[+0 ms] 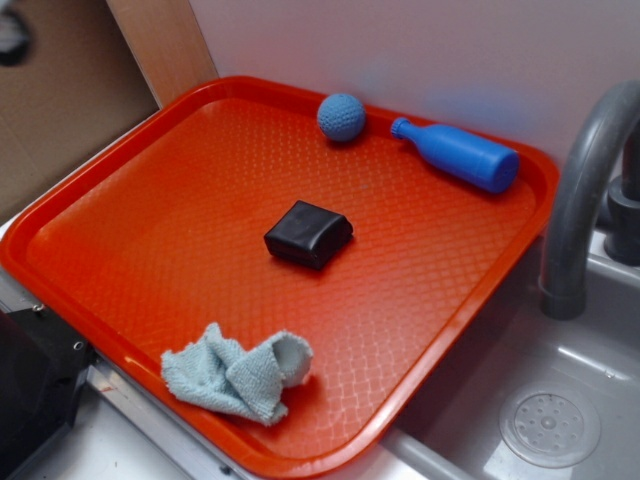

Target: Grab the blue ball.

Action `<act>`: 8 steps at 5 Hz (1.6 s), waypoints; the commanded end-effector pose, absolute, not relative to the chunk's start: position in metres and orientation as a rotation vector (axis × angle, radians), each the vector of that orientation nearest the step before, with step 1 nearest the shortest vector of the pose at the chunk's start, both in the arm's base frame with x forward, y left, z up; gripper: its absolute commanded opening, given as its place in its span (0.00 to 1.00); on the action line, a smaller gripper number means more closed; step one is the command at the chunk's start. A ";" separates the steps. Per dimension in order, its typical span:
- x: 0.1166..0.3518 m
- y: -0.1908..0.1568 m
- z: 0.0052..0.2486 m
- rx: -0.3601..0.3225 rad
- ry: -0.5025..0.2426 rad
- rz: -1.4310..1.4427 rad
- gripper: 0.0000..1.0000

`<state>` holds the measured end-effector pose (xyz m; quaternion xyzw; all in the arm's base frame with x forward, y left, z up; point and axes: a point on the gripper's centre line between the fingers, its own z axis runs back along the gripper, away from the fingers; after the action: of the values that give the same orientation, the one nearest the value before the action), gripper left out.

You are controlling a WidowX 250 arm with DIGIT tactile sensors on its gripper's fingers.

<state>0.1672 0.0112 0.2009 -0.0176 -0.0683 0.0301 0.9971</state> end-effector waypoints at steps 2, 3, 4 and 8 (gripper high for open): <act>0.209 0.026 0.182 -0.043 -0.195 0.029 1.00; 0.209 0.026 0.182 -0.043 -0.195 0.029 1.00; 0.259 0.017 0.161 0.007 -0.170 0.000 1.00; 0.350 -0.015 0.086 0.157 -0.314 -0.132 1.00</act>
<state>0.3447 -0.0094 0.0722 0.0768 -0.1356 -0.0675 0.9855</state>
